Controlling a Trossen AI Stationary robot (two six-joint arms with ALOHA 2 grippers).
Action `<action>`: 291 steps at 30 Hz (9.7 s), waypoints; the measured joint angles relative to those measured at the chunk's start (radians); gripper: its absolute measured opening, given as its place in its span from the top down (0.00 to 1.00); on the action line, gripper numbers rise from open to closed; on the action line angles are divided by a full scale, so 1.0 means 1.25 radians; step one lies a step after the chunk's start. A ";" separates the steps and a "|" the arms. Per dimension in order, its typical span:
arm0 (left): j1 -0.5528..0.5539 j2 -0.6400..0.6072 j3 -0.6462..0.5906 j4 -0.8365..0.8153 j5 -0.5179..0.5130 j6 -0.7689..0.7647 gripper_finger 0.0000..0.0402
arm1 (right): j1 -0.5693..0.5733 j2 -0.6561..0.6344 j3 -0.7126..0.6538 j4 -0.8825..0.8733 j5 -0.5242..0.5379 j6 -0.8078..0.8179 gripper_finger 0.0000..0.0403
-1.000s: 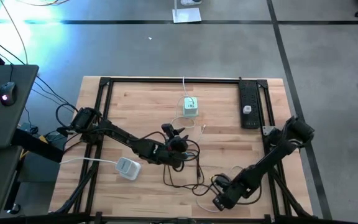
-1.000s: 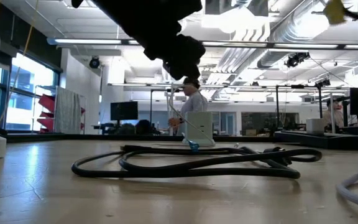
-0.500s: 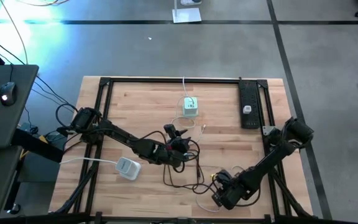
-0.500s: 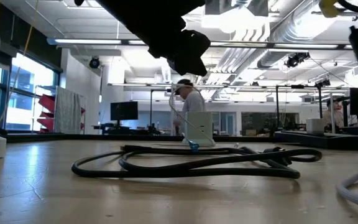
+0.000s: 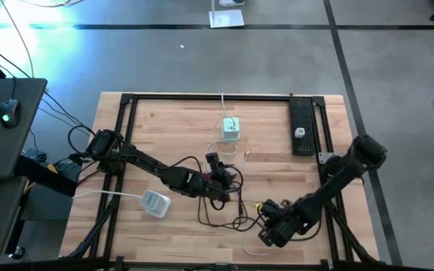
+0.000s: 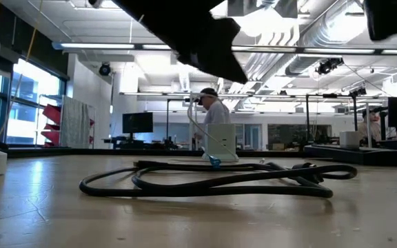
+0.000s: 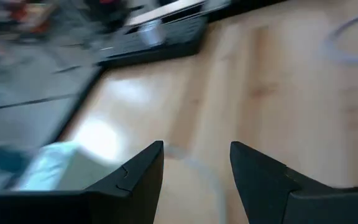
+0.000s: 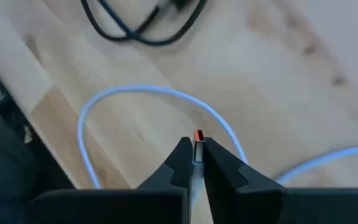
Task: Insert USB
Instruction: Insert the white charger cable into the white charger adapter
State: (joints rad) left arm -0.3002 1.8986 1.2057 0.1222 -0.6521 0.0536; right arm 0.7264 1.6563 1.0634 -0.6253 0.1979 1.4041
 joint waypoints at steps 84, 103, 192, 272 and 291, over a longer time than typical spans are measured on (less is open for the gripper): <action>0.067 0.242 0.000 0.512 0.476 -0.125 1.00 | 0.063 -0.013 -0.124 0.070 0.639 -0.140 0.50; 0.068 0.242 0.000 0.513 0.472 -0.124 1.00 | 0.021 -0.010 -0.131 0.165 0.583 -0.272 0.89; 0.070 0.196 0.000 0.277 0.325 -0.075 0.64 | -0.352 -0.357 0.023 -0.541 0.034 -0.206 1.00; 0.013 0.190 0.000 0.427 0.158 0.281 0.81 | -0.495 -0.190 -0.156 0.178 -0.478 -0.336 1.00; 0.011 0.191 0.000 0.426 0.153 0.281 0.96 | -0.495 -0.190 -0.156 0.173 -0.433 -0.385 0.88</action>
State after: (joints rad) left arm -0.2867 2.1370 1.2053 0.6547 -0.4613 0.4046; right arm 0.1074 1.4185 0.8684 -0.4091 -0.3431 0.9233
